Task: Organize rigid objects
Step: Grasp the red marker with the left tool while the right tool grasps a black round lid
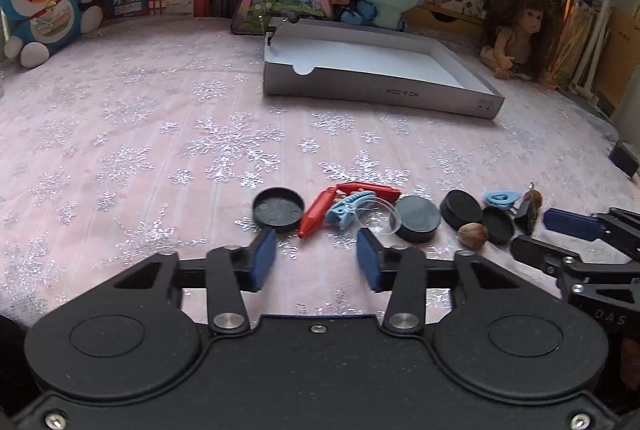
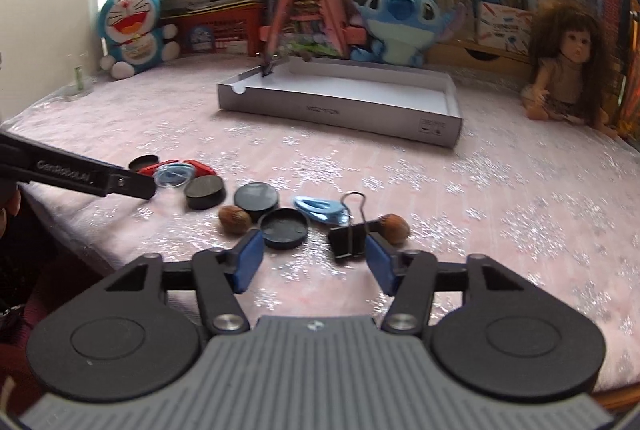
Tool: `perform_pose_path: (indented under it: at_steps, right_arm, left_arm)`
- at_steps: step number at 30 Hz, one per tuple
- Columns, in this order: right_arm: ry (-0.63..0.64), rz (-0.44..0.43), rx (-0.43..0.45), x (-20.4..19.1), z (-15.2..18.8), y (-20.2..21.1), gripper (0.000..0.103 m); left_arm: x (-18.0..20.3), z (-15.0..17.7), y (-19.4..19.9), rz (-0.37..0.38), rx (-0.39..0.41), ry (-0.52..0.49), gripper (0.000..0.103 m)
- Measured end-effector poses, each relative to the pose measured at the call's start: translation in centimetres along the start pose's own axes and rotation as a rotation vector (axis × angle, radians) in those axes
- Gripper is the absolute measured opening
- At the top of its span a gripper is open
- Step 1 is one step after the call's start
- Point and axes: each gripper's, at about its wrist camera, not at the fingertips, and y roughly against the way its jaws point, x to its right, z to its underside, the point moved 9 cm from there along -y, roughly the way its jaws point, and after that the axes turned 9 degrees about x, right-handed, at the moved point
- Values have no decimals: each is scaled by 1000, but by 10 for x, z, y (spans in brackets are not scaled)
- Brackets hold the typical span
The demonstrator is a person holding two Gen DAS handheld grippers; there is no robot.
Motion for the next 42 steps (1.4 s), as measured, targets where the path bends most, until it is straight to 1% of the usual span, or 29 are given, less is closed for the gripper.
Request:
perform_pose_path:
  at_steps: [1, 2, 3, 6, 9, 12, 13, 14, 15, 20, 21, 24, 29, 33, 34, 35, 36, 42]
  right_arm:
    - [4, -6, -5, -2, 0, -1, 54]
    - [2, -15, -9, -4, 0, -3, 50]
    - [-4, -24, -11, -5, 0, -5, 47]
    - [-6, -26, -13, -7, -2, -9, 43]
    - [-5, -48, -10, -11, -4, -11, 43]
    - [7, -50, -17, -14, -3, -15, 45]
    - [12, -46, -21, -15, -2, -17, 45]
    - [15, -42, -25, -15, -1, -18, 48]
    - [15, -37, -30, -14, -1, -20, 49]
    - [19, -20, -29, -11, -2, -24, 52]
    - [21, -9, -30, -9, -2, -25, 55]
    - [16, 28, -31, -2, -3, -26, 54]
    - [0, 42, -31, 4, -4, -27, 51]
    - [10, 34, -30, 1, -3, -26, 39]
    - [13, 35, -27, 0, -4, -26, 38]
    - [16, 35, -24, -1, -4, -25, 38]
    - [17, 35, -22, -2, -4, -25, 38]
    - [14, 49, -7, 2, -9, -23, 38]
  left_arm:
    - [2, 0, 0, 9, 1, -8, 33]
    - [3, 0, 0, 11, 1, -13, 28]
    - [4, 0, 0, 11, 2, -14, 26]
    - [3, -1, 1, 18, 7, -11, 23]
    - [0, -1, 0, 22, 8, -12, 21]
    - [-2, -2, -2, 14, 13, -20, 20]
    - [-3, -3, -3, 11, 16, -21, 20]
    - [-4, -4, -3, 10, 18, -19, 20]
    - [-5, -5, -4, 10, 19, -17, 20]
    - [-9, -7, -10, 3, 14, -15, 20]
    - [-10, -8, -11, 2, 14, -13, 20]
    - [-14, -9, -14, -5, 16, -1, 20]
    - [-18, -11, -17, -11, 21, 3, 20]
    - [-16, -10, -20, -1, 18, -9, 19]
    - [-14, -9, -20, 5, 19, -14, 18]
    - [-12, -9, -20, 10, 20, -20, 12]
    - [-11, -9, -20, 13, 22, -26, 9]
    - [-6, -10, -17, 15, 36, -45, 9]
